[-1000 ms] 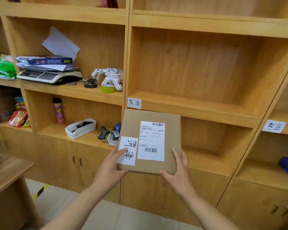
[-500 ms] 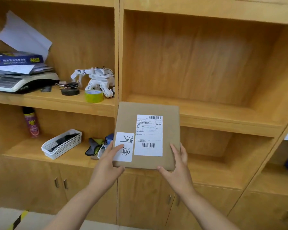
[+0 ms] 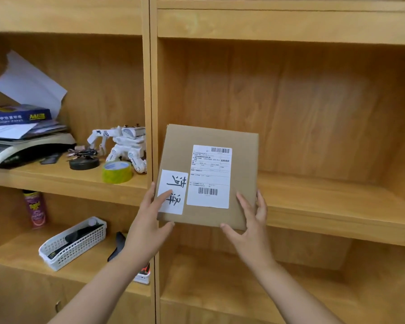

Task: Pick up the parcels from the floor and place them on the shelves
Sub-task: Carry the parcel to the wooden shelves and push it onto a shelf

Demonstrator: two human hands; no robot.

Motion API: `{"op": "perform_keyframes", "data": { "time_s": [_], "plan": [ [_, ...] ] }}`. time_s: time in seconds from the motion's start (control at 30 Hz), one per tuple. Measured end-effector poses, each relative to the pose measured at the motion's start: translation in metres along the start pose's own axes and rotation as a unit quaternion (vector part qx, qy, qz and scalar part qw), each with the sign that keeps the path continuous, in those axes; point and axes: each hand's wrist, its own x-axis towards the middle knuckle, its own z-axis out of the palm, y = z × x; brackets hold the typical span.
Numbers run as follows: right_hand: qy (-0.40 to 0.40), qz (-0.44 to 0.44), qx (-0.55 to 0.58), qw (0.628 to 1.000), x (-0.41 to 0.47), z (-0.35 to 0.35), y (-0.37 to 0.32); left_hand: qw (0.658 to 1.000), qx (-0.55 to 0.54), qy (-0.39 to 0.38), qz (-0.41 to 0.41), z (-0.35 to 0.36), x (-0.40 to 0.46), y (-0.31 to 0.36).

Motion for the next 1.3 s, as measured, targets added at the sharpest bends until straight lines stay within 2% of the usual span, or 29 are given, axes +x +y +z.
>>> {"op": "perform_keyframes", "data": {
  "time_s": [0.2, 0.37, 0.5, 0.6, 0.8, 0.97, 1.3],
  "plan": [
    [0.005, -0.016, -0.026, 1.0, 0.039, 0.008, 0.016, 0.998, 0.04, 0.036, 0.011, 0.018, 0.03, -0.009],
    [0.005, 0.0, -0.034, 0.999, 0.052, 0.016, 0.026, 0.996, 0.069, 0.038, 0.042, 0.024, 0.046, -0.022],
    [0.018, -0.001, -0.084, 0.996, 0.061, 0.018, 0.026, 0.996, 0.054, 0.035, 0.06, 0.025, 0.063, -0.029],
    [0.031, 0.006, -0.102, 0.994, 0.069, 0.02, 0.023, 0.993, 0.082, 0.026, 0.077, 0.025, 0.076, -0.034],
    [0.055, 0.029, -0.127, 0.99, 0.083, 0.027, 0.018, 0.967, 0.198, 0.054, 0.15, 0.029, 0.092, -0.043],
    [0.103, -0.007, -0.147, 0.984, 0.094, 0.034, 0.014, 0.94, 0.276, 0.057, 0.192, 0.029, 0.105, -0.047],
    [0.055, 0.025, -0.285, 0.957, 0.121, 0.054, 0.012, 0.891, 0.395, 0.012, 0.222, 0.028, 0.135, -0.052]
  ]
}}
